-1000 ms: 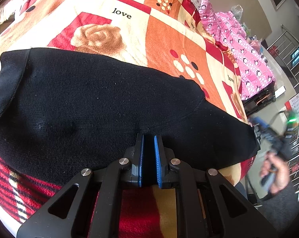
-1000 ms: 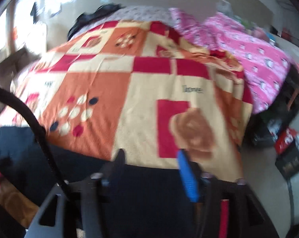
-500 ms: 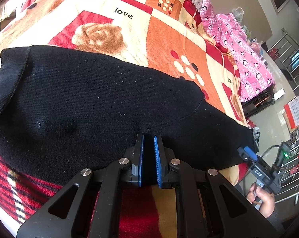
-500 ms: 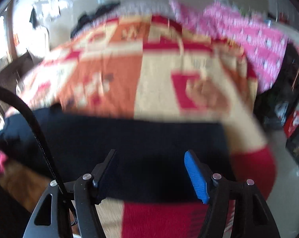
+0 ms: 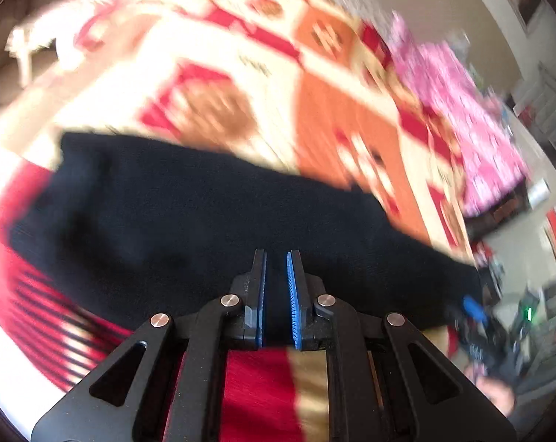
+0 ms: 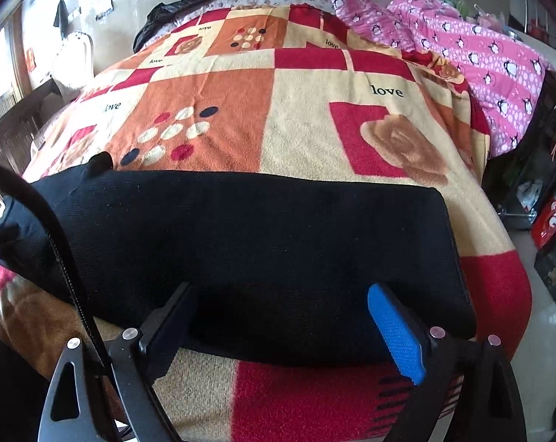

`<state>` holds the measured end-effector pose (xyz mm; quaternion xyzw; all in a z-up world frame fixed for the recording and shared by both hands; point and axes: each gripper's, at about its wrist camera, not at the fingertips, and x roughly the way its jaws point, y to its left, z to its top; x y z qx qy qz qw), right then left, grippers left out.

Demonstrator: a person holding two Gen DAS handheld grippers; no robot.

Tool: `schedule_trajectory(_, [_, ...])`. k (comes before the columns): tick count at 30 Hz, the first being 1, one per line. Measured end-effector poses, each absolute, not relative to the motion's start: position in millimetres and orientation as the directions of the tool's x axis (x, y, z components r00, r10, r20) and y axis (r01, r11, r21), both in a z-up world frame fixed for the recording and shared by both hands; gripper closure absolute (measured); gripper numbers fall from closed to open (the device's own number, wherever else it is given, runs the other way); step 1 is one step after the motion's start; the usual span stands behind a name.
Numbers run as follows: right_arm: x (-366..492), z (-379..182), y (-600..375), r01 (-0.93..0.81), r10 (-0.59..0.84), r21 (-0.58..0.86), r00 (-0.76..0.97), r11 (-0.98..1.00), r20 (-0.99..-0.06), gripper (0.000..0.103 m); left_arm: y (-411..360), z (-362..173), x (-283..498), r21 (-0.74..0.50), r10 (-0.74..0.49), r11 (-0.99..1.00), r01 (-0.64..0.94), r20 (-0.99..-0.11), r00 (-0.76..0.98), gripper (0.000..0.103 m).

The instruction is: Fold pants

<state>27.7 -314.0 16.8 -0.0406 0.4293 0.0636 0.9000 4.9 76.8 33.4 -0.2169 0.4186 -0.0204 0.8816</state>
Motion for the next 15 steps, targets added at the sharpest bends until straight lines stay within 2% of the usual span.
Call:
schedule_trajectory(3, [28.9, 16.3, -316.7, -0.148, 0.086, -0.01, 0.626, 0.989, -0.775, 0.01, 112.0, 27.1, 4.0, -0.307, -0.055, 0.909, -0.283, -0.759, 0.649, 0.093])
schedule_trajectory(4, [29.1, 16.2, -317.5, -0.147, 0.089, -0.006, 0.627, 0.989, -0.774, 0.01, 127.5, 11.2, 3.5, -0.275, 0.001, 0.886, -0.374, -0.805, 0.593, 0.093])
schedule_trajectory(6, [29.6, 16.4, -317.1, -0.143, 0.087, -0.005, 0.628, 0.99, -0.773, 0.01, 140.1, 0.6, -4.9, -0.34, -0.044, 0.87, -0.358, -0.775, 0.63, 0.095])
schedule_trajectory(8, [30.2, 17.3, -317.7, -0.136, 0.089, 0.004, 0.629, 0.991, -0.772, 0.01, 131.1, 5.6, -3.5, -0.271, -0.008, 0.899, -0.344, -0.796, 0.606, 0.095])
schedule_trajectory(10, [25.8, 23.0, -327.3, -0.125, 0.128, 0.06, 0.653, 0.99, -0.746, 0.016, 121.3, 18.3, 0.5, -0.239, 0.018, 0.902, -0.359, -0.811, 0.585, 0.095])
schedule_trajectory(11, [20.8, 28.1, -336.5, -0.106, 0.144, 0.099, 0.672, 0.989, -0.726, 0.023, 110.4, 29.6, 2.3, -0.243, 0.012, 0.909, -0.34, -0.798, 0.602, 0.095])
schedule_trajectory(14, [-5.3, 41.2, -375.9, -0.001, 0.169, 0.249, 0.735, 0.969, -0.656, 0.024, 66.3, 47.5, 9.0, -0.244, -0.055, 0.948, -0.207, -0.761, 0.646, 0.095])
schedule_trajectory(15, [-16.4, 42.9, -392.7, 0.041, 0.169, 0.302, 0.753, 0.952, -0.636, 0.024, 45.0, 49.5, 11.8, -0.27, -0.126, 0.954, -0.126, -0.748, 0.651, 0.095])
